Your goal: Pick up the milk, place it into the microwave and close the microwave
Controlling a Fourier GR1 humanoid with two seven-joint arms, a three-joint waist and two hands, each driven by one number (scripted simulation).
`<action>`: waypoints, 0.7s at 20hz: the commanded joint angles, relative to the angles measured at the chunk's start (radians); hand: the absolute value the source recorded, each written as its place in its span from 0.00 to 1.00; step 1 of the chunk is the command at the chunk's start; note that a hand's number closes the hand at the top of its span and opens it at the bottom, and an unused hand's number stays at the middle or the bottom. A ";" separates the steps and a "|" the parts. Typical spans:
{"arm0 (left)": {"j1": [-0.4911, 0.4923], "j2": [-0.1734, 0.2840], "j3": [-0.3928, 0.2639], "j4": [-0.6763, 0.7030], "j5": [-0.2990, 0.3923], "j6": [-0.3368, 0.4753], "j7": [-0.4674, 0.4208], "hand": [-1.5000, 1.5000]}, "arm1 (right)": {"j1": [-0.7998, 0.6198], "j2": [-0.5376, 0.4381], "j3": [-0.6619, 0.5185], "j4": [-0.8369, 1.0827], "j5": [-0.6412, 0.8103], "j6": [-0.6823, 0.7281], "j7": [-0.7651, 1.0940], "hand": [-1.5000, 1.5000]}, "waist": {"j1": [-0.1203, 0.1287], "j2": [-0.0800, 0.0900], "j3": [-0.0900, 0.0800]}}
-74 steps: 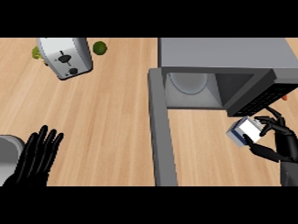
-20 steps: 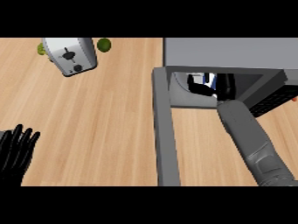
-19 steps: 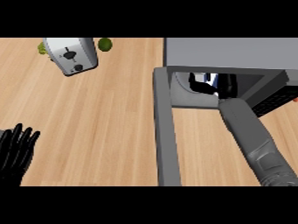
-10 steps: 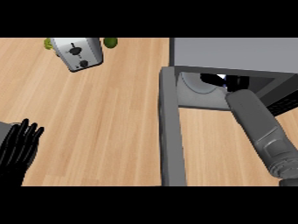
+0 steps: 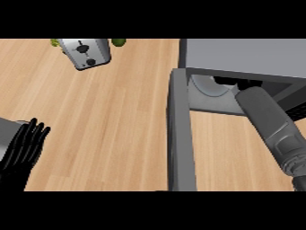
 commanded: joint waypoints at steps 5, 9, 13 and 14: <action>-0.033 -0.017 -0.028 0.050 -0.034 -0.004 -0.022 0.00 | -0.044 0.005 0.014 0.025 0.019 0.096 -0.008 0.00 | 0.001 0.004 0.000; -0.028 -0.011 -0.020 0.009 -0.013 -0.005 0.004 0.00 | 0.019 0.010 -0.037 -0.018 -0.035 0.177 -0.113 0.00 | -0.005 0.002 0.004; -0.029 -0.031 -0.039 0.041 -0.020 -0.019 -0.034 0.00 | 0.025 0.039 -0.075 -0.042 -0.074 0.221 -0.168 0.00 | -0.014 -0.002 0.002; -0.012 -0.029 -0.046 0.012 -0.021 -0.022 -0.027 0.00 | 0.013 0.020 -0.088 -0.034 -0.086 0.250 -0.153 0.00 | -0.008 -0.004 0.002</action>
